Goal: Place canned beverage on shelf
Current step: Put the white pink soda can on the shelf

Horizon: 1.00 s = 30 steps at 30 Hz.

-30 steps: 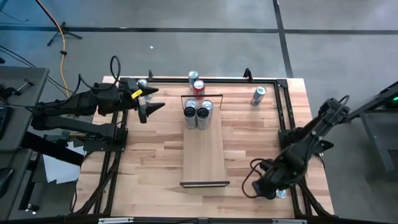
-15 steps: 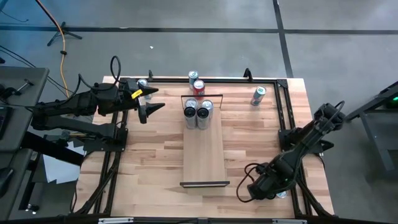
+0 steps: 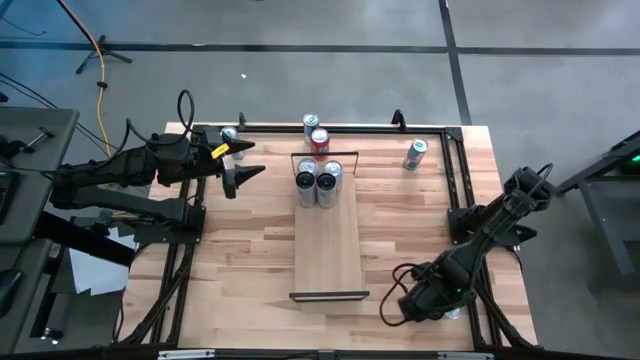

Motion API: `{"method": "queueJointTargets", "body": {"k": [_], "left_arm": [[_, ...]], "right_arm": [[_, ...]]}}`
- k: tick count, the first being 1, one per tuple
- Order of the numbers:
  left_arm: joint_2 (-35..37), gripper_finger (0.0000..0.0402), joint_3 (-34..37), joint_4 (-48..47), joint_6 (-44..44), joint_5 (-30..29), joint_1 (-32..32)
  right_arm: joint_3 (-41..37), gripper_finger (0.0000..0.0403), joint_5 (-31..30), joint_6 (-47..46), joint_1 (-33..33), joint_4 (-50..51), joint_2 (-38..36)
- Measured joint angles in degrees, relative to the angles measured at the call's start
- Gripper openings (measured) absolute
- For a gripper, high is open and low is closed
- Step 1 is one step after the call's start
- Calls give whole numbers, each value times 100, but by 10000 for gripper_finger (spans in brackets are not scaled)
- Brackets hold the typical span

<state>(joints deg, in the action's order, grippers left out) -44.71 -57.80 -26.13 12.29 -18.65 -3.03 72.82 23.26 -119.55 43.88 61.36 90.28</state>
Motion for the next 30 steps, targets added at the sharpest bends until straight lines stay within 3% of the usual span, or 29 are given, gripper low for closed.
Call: {"method": "queueJointTargets", "body": {"k": [2, 10, 20, 24, 30], "left_arm": [[0, 321, 0, 0, 0, 0, 0], [0, 321, 0, 0, -2, 0, 0], [0, 321, 0, 2, -18, -7, 0], [0, 321, 0, 2, -232, -9, 0], [0, 321, 0, 17, -254, -13, 0]], "right_arm": [[0, 238, 32, 1, -2, -2, 0], [116, 236, 164, 264, 0, 59, 15], [1624, 236, -66, 1410, -153, 1260, 9], [2583, 236, -667, 1976, -337, 2003, 7], [3852, 236, -2233, 2457, -917, 2944, -12]]}}
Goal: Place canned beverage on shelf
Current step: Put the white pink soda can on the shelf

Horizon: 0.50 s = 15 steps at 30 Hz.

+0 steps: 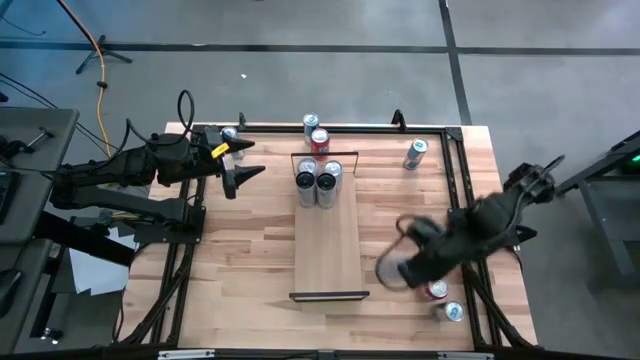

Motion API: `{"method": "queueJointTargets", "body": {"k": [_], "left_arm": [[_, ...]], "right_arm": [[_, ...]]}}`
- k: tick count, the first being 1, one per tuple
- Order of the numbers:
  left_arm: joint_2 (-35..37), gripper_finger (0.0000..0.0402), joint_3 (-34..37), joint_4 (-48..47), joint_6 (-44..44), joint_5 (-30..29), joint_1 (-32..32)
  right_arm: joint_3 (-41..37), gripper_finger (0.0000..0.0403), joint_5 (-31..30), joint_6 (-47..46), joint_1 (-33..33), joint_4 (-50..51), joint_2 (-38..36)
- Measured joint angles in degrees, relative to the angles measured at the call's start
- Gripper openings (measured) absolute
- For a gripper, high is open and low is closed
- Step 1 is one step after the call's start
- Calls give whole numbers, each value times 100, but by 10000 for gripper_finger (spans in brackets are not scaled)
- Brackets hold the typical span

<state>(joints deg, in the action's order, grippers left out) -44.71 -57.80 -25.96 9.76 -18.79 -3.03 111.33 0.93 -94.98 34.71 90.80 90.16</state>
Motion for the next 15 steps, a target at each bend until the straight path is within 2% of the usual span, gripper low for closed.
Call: {"method": "queueJointTargets", "body": {"k": [4, 10, 15], "left_arm": [[0, 321, 0, 15, 28, 0, 1], [0, 321, 0, 13, 109, -11, 0], [0, 321, -1, 13, 108, -11, 1]], "right_arm": [[229, 236, -413, 875, -675, -123, -19], [216, 236, -137, 2781, -2068, -110, 206], [214, 236, 162, 4517, -3101, -85, 681]]}}
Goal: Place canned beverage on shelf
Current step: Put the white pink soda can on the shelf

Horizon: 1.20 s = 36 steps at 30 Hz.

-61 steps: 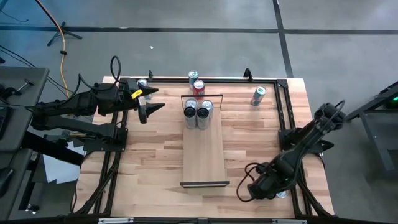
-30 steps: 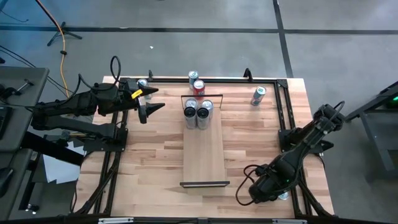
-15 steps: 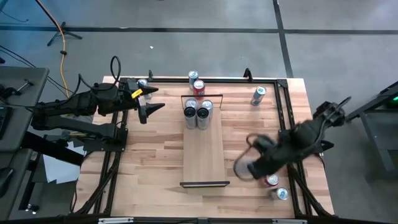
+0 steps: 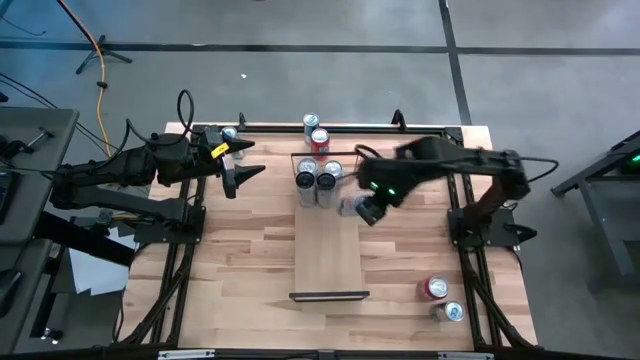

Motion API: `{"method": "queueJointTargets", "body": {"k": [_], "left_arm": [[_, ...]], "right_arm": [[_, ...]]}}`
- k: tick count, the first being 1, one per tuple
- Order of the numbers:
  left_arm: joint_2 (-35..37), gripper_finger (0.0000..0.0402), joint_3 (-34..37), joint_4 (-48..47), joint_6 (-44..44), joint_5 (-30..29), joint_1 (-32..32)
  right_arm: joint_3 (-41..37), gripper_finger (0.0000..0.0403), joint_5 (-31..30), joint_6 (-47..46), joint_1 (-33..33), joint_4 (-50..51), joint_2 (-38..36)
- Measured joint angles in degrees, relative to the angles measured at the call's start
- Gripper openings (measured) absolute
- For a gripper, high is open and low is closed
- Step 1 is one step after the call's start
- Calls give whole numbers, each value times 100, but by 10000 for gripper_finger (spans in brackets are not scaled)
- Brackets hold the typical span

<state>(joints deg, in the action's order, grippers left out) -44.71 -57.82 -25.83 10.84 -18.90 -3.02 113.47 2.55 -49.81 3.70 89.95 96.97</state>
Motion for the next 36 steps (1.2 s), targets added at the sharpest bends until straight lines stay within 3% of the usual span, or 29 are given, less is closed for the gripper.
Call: {"method": "queueJointTargets", "body": {"k": [8, 13, 21, 30, 36], "left_arm": [[-2, 321, 0, -4, -12, 2, -1], [-103, 321, -5, -29, 288, 43, 10], [-1080, 321, -1, -53, 405, 828, 171], [-2489, 318, -3, 341, 361, 927, 894], [-2740, 259, 176, 550, 523, 646, 1320]], "right_arm": [[-4, 236, 450, 2395, -603, 2, 901], [-4, 236, 576, 3192, -603, 4, 1236], [-7, 236, 716, 3234, -507, 4, 1438], [-7, 236, 664, 3022, -450, -77, 1438], [-7, 236, 655, 3033, -372, -112, 1438]]}}
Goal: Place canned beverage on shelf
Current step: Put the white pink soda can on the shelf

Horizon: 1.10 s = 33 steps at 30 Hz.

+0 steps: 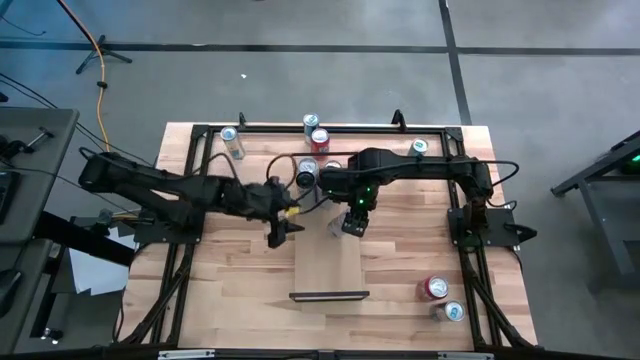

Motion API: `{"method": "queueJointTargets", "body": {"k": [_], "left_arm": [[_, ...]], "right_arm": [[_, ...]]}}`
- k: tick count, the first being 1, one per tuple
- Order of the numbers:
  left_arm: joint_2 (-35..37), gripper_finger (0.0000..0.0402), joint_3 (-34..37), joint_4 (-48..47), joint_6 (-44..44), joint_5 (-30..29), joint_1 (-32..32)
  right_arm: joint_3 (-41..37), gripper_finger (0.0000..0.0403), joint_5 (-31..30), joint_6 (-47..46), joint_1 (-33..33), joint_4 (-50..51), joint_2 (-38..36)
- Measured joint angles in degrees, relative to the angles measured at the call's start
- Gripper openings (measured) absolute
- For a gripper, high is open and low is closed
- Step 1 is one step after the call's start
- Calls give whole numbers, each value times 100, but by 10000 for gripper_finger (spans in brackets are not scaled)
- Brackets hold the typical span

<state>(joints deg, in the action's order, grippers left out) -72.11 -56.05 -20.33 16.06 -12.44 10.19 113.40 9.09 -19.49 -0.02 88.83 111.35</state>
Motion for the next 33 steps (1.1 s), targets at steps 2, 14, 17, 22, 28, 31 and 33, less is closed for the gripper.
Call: {"method": "queueJointTargets", "body": {"k": [2, 14, 17, 22, 28, 31, 33], "left_arm": [[83, 218, 359, 408, 170, -299, 189], [-90, 6, 2484, 4122, 1179, -787, 440], [-470, 2, 2199, 4206, 881, -810, 441], [-1294, 1, 1754, 4300, 566, -842, 430], [-2104, 0, 1304, 4519, 475, -1012, 324], [-2370, 0, 1154, 4542, 475, -1050, 287], [-2454, 0, 1118, 4532, 475, -1088, 287]], "right_arm": [[0, 236, 4, -1, 29, -41, 1], [0, 236, -3, -146, 218, -102, 0], [0, 236, -22, -146, 244, -127, 0], [0, 236, -52, -146, 244, -272, 1], [0, 236, -193, -149, 270, -296, 2], [-2, 236, -257, -149, 270, -230, 4], [-7, 236, -252, -161, 270, -215, 9]]}}
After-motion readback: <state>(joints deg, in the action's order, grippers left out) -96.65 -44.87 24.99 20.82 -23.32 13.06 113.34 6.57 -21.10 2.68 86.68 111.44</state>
